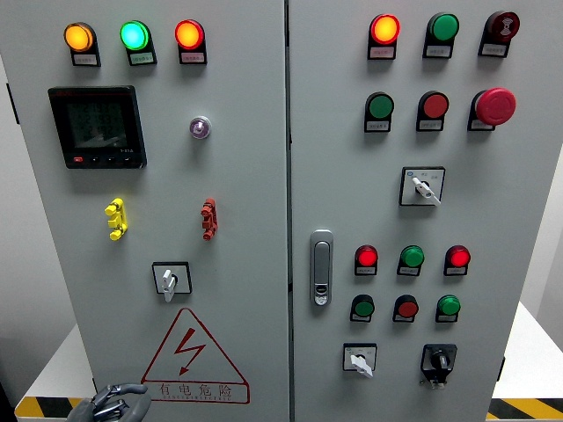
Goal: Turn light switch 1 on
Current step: 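Raise the left hand toward the rotary switch below the red connector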
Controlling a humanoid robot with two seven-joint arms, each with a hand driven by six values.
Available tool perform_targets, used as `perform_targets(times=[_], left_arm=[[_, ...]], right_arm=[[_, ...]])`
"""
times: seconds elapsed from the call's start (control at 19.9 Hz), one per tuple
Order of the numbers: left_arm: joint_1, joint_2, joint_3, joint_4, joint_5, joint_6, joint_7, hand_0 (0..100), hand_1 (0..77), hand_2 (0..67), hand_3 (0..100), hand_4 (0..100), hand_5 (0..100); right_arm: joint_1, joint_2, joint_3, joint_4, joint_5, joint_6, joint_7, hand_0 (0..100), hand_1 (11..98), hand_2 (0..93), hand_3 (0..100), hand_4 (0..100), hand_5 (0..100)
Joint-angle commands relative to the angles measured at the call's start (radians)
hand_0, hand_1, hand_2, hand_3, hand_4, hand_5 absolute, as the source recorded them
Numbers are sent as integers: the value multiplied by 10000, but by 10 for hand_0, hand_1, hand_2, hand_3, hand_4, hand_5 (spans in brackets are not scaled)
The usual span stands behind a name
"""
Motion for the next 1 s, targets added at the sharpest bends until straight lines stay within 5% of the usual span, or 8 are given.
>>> perform_targets(times=[0.0, 0.25, 0.5, 0.95], left_arm=[[-247, -53, 192, -169, 0, 39, 377, 0, 451, 374, 846, 1000, 934], [-814, -130, 315, -307, -16, 162, 915, 0, 445, 388, 848, 1000, 942], [-1413, -191, 1020, -460, -77, 1465, 1865, 0, 442, 395, 847, 1000, 946], [-2133, -252, 1052, -1243, -92, 1710, 3598, 0, 441, 418, 861, 1000, 981]], right_arm=[[0, -10, 4, 0, 0, 3, 0, 0, 194, 0, 198, 194, 105], [0, 5, -11, 0, 0, 3, 0, 0, 196, 0, 198, 194, 105], [0, 5, 4, 0, 0, 3, 0, 0, 198, 0, 198, 194, 105], [0, 5, -11, 0, 0, 3, 0, 0, 201, 0, 198, 194, 105]])
